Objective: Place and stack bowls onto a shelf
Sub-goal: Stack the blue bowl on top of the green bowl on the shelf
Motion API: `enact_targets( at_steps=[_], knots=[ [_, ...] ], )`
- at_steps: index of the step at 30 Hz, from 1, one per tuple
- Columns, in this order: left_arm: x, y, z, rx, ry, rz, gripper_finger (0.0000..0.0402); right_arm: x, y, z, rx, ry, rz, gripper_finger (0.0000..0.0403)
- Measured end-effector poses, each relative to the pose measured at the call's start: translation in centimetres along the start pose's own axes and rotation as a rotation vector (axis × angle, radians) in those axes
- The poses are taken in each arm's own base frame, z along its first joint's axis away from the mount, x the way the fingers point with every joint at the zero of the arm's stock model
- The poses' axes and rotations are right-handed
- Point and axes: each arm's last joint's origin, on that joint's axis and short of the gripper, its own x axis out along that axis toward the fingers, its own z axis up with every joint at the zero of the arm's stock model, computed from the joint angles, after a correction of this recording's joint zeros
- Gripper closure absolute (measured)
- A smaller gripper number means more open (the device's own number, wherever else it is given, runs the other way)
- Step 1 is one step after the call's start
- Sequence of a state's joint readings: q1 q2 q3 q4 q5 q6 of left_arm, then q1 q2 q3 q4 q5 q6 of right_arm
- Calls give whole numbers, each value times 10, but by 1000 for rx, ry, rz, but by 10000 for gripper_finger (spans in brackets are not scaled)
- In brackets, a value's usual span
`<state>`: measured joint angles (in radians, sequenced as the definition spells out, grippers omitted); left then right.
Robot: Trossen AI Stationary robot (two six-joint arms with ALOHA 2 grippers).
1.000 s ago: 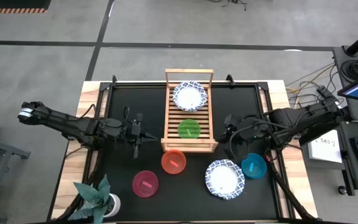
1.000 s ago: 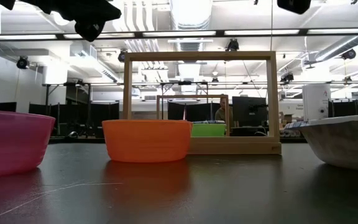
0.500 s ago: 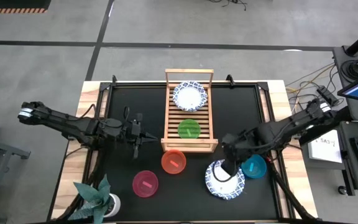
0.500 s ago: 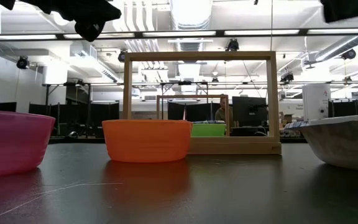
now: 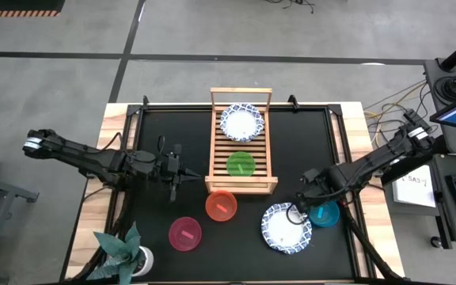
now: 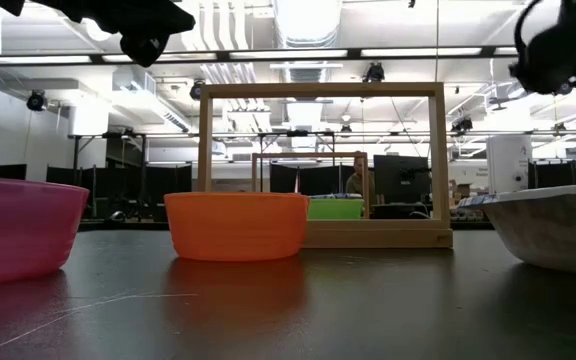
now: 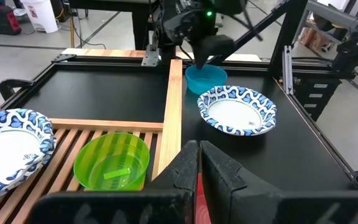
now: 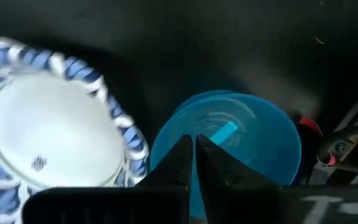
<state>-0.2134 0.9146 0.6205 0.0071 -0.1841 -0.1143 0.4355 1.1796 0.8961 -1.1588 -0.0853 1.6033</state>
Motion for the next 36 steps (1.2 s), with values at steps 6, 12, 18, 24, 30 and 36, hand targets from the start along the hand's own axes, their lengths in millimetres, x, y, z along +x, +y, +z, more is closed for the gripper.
enact_targets(
  at_steps=[6, 12, 18, 24, 30, 36],
  knots=[
    [0, 0, 0, 0, 0, 0, 402, 14, -11, 1, 90, 8, 87, 344],
    [0, 0, 0, 0, 2, 0, 402, 25, -13, 2, 110, 7, 67, 291],
    [0, 0, -1, 2, 9, 1, 402, 32, -8, 3, 121, -7, 59, 286],
    [0, 0, -1, 2, 9, 1, 402, 45, -5, 5, 151, -30, 38, 299],
    [0, 0, -1, 2, 9, 1, 402, 53, -3, 5, 158, -33, 11, 345],
    [0, 0, -1, 2, 9, 1, 402, 51, -3, 6, 157, -38, 31, 391]
  ],
)
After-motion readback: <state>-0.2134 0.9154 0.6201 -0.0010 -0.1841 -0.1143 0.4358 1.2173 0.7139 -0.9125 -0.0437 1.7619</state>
